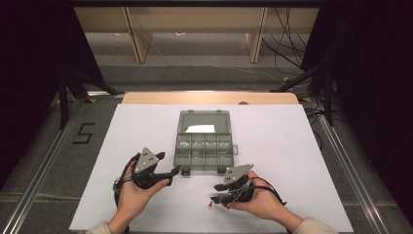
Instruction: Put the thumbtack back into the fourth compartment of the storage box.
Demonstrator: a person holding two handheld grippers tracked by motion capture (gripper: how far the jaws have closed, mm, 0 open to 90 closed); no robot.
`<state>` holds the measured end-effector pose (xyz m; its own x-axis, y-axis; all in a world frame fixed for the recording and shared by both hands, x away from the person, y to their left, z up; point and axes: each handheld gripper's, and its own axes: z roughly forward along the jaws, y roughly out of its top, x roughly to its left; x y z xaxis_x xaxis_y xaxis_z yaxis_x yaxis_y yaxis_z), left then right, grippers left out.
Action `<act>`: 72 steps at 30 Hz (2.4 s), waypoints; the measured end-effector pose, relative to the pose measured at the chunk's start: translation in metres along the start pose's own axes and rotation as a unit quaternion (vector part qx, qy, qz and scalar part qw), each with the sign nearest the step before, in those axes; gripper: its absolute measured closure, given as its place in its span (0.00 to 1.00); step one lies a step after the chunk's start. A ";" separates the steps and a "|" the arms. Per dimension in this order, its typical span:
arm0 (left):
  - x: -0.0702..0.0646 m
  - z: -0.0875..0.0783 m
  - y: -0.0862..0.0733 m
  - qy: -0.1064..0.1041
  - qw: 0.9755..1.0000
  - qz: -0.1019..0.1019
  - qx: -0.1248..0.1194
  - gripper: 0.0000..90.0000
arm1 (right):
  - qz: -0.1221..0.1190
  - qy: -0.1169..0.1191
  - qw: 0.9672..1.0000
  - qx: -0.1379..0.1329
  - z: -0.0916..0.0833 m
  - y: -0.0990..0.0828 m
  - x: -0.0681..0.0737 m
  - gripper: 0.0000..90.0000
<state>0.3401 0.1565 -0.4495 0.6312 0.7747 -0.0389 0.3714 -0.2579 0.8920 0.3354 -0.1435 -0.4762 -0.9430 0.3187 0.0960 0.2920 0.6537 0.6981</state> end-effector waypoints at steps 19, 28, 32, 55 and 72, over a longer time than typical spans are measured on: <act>-0.002 0.003 -0.001 -0.004 1.000 -0.001 0.004 0.30 | -0.017 0.003 0.999 0.031 0.013 0.000 0.003 0.76; -0.002 0.004 -0.001 -0.005 1.000 -0.002 0.005 0.30 | -0.020 -0.006 0.999 0.033 0.013 -0.001 0.003 0.80; -0.002 0.004 -0.001 -0.006 1.000 -0.002 0.006 0.30 | -0.022 -0.011 0.999 0.034 0.012 -0.001 0.004 0.83; -0.001 0.004 -0.001 -0.005 1.000 0.006 0.008 0.30 | -0.010 -0.024 0.999 0.019 0.006 0.002 0.001 0.88; -0.002 0.004 -0.001 -0.002 1.000 0.002 0.006 0.30 | -0.002 -0.038 0.999 -0.008 -0.004 0.009 -0.006 0.88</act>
<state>0.3414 0.1528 -0.4525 0.6357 0.7711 -0.0377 0.3777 -0.2681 0.8863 0.3427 -0.1427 -0.4677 -0.9290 0.3682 0.0387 0.2847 0.6437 0.7104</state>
